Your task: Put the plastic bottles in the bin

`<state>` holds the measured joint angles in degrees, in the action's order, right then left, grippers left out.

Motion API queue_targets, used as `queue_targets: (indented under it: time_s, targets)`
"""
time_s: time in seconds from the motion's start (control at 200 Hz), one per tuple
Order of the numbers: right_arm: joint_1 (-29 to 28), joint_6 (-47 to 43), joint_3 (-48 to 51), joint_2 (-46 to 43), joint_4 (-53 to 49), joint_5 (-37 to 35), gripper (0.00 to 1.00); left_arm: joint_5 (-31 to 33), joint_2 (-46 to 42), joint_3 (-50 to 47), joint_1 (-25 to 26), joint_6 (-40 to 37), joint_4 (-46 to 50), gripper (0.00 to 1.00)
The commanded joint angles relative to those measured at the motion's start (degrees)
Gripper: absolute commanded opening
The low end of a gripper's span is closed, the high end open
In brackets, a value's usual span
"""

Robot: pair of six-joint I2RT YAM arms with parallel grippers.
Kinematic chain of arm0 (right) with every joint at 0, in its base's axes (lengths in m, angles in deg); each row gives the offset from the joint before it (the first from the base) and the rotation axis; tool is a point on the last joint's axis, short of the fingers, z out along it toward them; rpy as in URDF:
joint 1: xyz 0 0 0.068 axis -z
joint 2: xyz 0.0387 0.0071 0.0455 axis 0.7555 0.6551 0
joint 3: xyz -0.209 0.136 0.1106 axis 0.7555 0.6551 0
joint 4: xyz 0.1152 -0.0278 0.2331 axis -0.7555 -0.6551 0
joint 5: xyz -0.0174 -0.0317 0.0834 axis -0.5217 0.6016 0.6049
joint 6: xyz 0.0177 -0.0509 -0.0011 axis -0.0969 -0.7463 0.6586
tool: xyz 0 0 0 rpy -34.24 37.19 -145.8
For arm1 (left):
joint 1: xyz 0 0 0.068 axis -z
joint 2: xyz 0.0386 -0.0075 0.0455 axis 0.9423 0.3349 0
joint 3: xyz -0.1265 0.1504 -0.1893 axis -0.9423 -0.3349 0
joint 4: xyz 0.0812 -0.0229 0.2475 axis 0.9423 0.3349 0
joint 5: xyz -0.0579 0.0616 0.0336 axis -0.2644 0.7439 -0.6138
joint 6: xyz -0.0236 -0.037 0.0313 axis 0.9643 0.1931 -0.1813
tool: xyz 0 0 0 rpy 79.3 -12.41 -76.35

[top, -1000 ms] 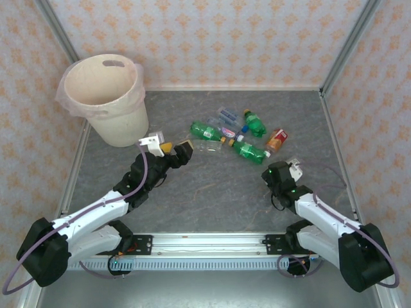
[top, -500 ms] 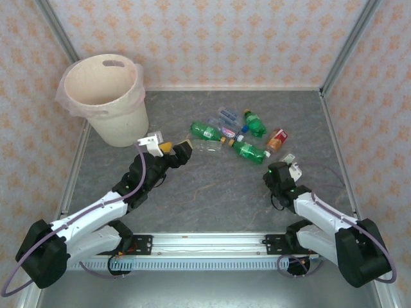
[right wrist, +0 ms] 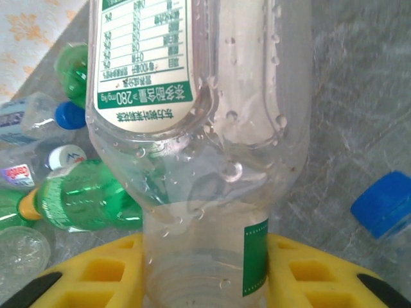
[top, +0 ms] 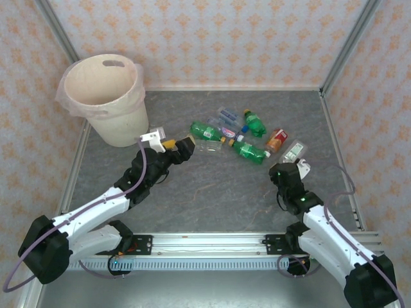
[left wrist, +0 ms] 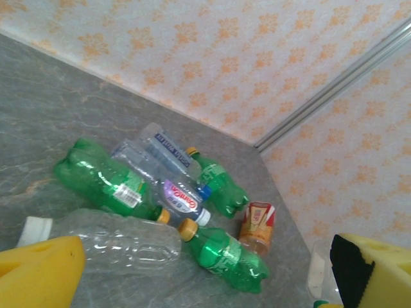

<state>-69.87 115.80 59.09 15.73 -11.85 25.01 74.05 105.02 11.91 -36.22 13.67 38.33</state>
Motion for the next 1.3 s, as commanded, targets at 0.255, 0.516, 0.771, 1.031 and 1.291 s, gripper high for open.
queue_targets:
  time_s: [0.255,0.516,0.771,1.031,1.291]
  targets:
    - [-2.01,-20.02,-9.52,-0.4,8.37,-0.3,0.3,-7.88,3.01,9.0,0.59,1.59,1.95,0.99]
    - [-13.98,-29.43,-14.83,7.62,14.97,-2.21,0.32,-12.56,6.28,15.39,0.54,-0.75,5.15,0.98]
    - [-24.32,-36.76,-17.4,14.11,20.46,-0.65,0.31,-15.97,8.34,19.04,0.54,-4.31,7.18,0.91]
    - [-28.87,-40.41,-19.29,17.53,22.65,6.47,0.3,-20.8,10.4,20.26,-0.33,-5.61,5.84,0.89]
    - [-30.4,-40.7,-20.85,19.28,23.58,13.5,0.29,-27.54,12.78,20.15,-0.73,-4.44,0.37,0.89]
